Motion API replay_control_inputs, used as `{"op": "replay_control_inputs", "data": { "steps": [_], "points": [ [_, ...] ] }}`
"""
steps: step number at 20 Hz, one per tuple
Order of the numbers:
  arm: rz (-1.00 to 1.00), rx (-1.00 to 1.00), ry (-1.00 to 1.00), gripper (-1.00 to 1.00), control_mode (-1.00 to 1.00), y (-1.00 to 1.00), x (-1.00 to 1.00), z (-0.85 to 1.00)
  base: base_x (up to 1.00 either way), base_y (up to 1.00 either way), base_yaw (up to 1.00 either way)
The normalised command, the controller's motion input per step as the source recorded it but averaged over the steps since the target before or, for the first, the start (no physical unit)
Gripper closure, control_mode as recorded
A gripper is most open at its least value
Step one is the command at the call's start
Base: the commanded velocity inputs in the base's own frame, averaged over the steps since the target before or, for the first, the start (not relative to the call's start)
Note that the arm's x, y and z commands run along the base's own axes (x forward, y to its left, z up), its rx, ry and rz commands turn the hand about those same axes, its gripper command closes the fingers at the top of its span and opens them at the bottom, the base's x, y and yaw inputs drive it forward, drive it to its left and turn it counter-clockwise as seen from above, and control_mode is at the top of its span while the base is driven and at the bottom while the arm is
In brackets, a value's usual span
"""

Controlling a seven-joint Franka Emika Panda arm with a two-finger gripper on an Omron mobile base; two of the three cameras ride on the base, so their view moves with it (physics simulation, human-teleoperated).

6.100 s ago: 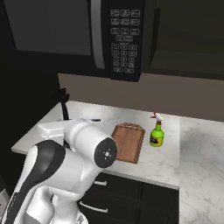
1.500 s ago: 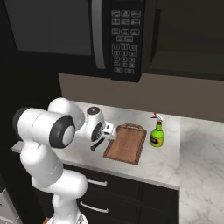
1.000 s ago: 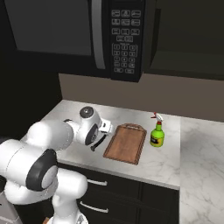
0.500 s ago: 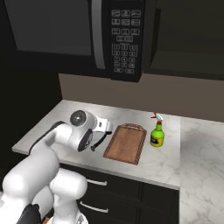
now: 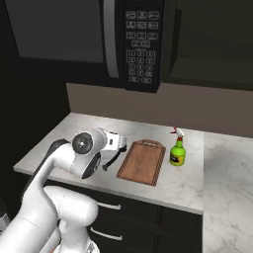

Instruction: Grab the spray bottle from the cabinet, then place it next to the cutting board for sanitizing. Then grab the dish brush from the countertop next to the sink and place it next to the cutting board.

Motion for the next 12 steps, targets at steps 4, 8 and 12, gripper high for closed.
{"op": "replay_control_inputs", "data": {
  "steps": [4, 8, 12],
  "points": [
    [0.00, 0.01, -0.24, -1.00, -1.00, -0.02, -0.50, 0.19, 0.00, 0.00, 0.00],
    [0.00, 0.00, -0.21, -1.00, -1.00, -0.01, -0.46, 0.11, 0.00, 0.00, 0.00],
    [0.00, 0.00, -0.21, -1.00, -1.00, 0.00, -0.51, 0.13, 0.00, 0.00, 0.00]
  ]
}}
